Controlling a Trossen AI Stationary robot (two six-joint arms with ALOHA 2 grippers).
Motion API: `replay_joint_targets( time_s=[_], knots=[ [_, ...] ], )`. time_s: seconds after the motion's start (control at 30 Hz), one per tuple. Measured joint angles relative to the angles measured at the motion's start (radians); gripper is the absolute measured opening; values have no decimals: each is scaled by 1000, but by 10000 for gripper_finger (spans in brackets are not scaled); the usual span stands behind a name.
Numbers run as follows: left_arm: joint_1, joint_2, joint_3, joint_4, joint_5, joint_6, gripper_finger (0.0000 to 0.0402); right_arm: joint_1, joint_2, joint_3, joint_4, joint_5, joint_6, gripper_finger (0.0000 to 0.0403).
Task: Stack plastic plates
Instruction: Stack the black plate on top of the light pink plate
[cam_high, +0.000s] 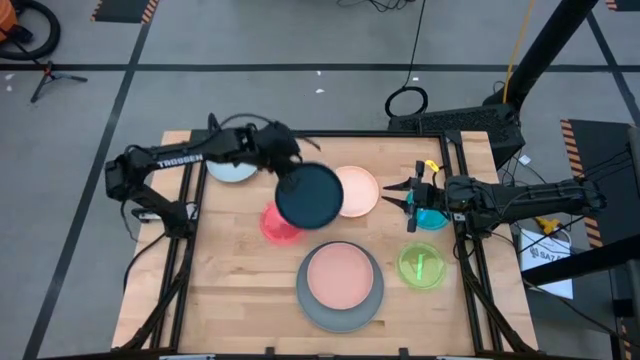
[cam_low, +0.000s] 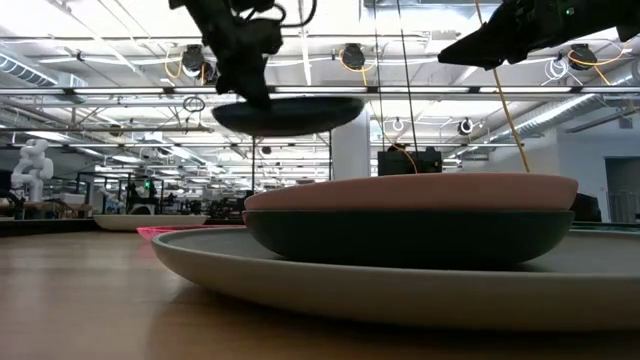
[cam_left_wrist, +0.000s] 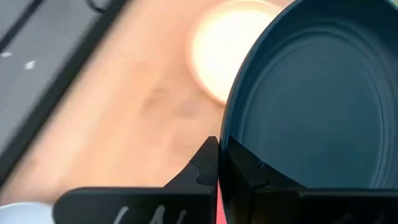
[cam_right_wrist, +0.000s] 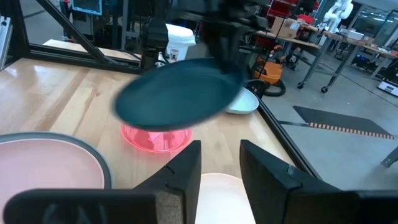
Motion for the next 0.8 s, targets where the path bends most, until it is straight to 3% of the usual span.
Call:
replay_joint_targets(
  time_s=[0.2, 0.37, 0.8],
  knots=[
    [-186, 1, 0, 101, -14, -95, 9, 0, 0, 0, -1, 0, 0, 102],
    [-314, 23, 1, 159, -88, -137, 9, 0, 0, 0, -1, 0, 1, 102],
    [-437, 188, 1, 273, -142, -260, 9, 0, -1, 0, -8, -1, 15, 102]
  ],
)
